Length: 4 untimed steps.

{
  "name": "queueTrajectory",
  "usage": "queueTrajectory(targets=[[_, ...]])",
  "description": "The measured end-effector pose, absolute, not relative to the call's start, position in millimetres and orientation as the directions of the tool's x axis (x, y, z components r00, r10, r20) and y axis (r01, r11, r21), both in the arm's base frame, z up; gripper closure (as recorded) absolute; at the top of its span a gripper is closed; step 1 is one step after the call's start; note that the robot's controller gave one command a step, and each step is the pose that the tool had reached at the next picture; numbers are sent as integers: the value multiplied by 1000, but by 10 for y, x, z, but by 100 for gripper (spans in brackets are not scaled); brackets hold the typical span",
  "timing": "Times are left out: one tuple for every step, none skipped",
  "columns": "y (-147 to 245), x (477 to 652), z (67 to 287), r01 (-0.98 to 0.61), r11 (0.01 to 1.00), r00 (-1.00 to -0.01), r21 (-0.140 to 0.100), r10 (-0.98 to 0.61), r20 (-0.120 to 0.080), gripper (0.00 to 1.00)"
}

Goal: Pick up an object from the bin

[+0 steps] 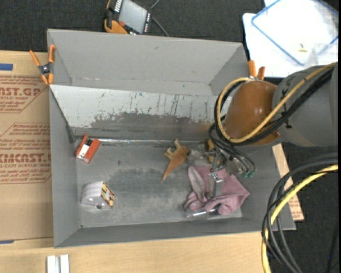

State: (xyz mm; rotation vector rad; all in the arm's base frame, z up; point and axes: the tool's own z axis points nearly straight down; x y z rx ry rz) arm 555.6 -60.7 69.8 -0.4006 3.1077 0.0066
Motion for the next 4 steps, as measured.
queueTrajectory(targets=[[-629, 5564, 704, -252, 968, -968, 0, -252, -11, 100], [-629, 5564, 704, -252, 968, -968, 0, -252, -11, 100], [-709, 5416, 1631, -256, 967, -967, 2, -256, -7, 100], [-742, 5456, 1145, -248, 969, -969, 1, -248, -13, 100]])
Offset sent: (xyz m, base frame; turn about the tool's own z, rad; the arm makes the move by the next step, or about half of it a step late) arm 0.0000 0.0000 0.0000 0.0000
